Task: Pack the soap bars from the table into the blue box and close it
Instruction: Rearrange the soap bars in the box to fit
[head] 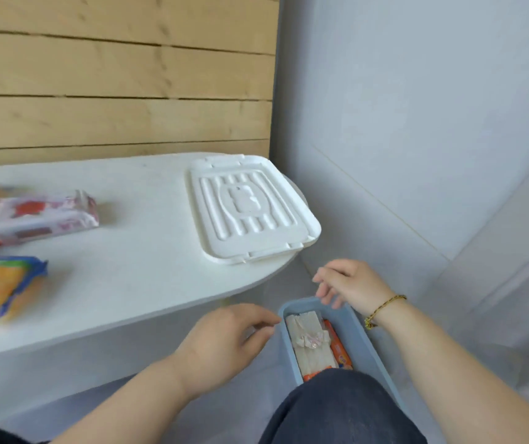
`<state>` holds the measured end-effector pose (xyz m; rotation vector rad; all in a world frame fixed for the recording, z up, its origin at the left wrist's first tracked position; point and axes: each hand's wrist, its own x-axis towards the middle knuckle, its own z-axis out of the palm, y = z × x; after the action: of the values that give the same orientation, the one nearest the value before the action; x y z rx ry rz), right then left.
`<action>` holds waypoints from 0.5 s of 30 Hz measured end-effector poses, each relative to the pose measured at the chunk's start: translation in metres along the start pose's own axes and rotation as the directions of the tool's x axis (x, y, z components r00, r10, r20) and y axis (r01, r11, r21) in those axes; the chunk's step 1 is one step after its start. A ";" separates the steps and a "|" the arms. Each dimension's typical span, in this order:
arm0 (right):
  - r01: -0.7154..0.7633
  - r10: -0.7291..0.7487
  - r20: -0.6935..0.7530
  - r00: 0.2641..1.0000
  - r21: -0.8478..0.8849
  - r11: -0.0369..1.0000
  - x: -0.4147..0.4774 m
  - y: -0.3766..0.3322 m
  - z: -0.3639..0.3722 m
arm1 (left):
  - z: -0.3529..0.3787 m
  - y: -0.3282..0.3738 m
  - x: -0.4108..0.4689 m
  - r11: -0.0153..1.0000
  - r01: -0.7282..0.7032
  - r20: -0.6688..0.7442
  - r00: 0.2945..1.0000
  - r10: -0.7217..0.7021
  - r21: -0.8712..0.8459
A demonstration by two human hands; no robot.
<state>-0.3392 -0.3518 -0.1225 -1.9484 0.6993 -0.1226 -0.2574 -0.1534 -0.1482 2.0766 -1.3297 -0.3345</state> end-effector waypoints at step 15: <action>0.387 -0.313 0.266 0.912 -0.304 0.871 0.031 -0.168 0.158 | -0.189 -0.115 -0.126 0.859 0.493 -0.634 0.711 -0.304 0.141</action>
<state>-0.1838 -0.1896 -0.0613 -2.3800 0.2253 -0.0134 -0.1327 0.0619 -0.0929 2.4390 -0.5533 0.3618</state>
